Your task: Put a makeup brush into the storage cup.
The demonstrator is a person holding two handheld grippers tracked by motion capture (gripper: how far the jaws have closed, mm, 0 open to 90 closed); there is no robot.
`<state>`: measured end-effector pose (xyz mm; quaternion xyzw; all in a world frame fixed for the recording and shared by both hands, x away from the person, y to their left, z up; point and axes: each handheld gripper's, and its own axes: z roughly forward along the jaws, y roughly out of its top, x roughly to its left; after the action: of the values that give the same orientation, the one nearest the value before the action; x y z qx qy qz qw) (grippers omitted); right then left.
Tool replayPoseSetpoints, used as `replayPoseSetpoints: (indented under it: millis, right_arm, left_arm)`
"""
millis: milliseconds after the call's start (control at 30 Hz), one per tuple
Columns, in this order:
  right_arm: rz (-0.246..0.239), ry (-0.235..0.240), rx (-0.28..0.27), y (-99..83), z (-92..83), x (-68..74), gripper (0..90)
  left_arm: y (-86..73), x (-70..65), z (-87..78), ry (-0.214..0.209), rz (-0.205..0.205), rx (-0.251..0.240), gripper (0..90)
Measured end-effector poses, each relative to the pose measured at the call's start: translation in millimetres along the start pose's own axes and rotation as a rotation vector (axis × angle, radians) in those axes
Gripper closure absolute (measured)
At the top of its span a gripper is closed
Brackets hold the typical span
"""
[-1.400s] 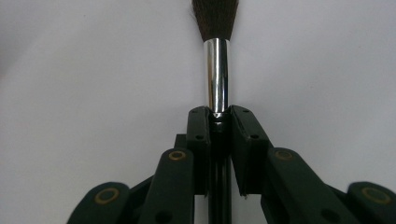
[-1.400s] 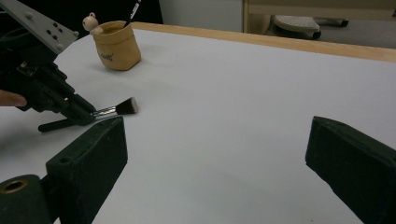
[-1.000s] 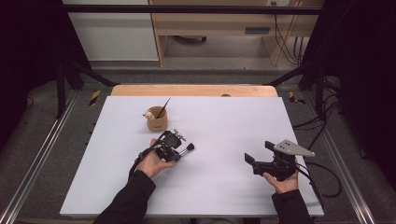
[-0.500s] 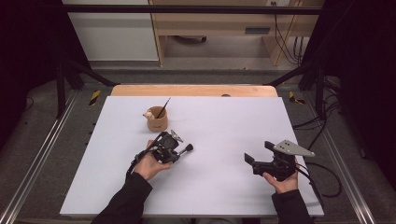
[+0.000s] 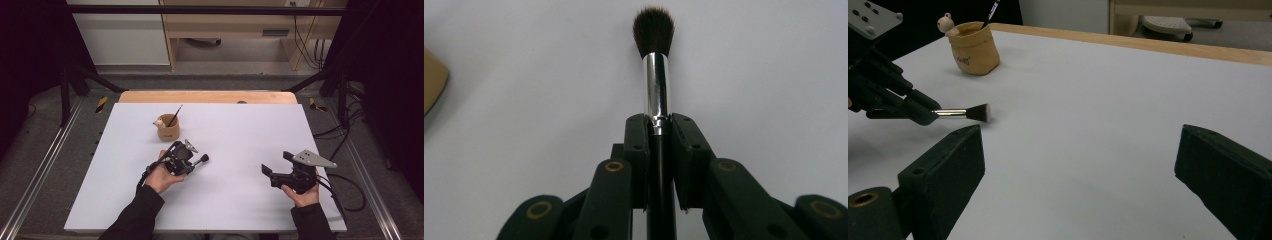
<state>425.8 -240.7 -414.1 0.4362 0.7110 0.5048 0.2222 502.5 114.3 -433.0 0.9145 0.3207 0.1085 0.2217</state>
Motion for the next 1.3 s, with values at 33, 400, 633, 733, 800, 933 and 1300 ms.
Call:
replayPoseSetpoints:
  millis: [33,400,633,733,800,933,1300]
  right_arm:
    - [0.0,0.0,0.001,0.0,0.1,0.1,6.3]
    - [0.003,0.0,0.003,0.0,-0.3,0.2,6.3]
    - [0.0,0.001,0.0,-0.1,0.1,0.2,6.4]
    - [0.0,0.0,0.0,-0.1,0.1,0.2,6.3]
    - [0.0,0.0,0.001,-0.1,0.1,0.1,6.3]
    - [0.0,0.0,0.0,-0.1,0.2,0.2,6.4]
    - [0.002,0.001,0.003,0.1,-0.4,0.1,6.4]
  left_arm:
    - [-0.2,-0.7,1.3,-0.001,0.0,0.001,78.3]
    - [-0.9,-1.8,2.8,-0.004,-0.001,-0.014,78.3]
    - [-6.1,-3.9,11.8,-0.018,-0.002,-0.008,78.2]
    - [-7.8,-4.7,15.4,-0.025,0.005,0.014,78.1]
    - [-8.5,-5.4,17.3,-0.026,0.008,0.024,78.1]
    - [-8.5,-5.1,17.6,-0.029,0.003,0.025,77.9]
    - [-5.8,-1.9,14.4,-0.036,0.003,0.047,65.1]
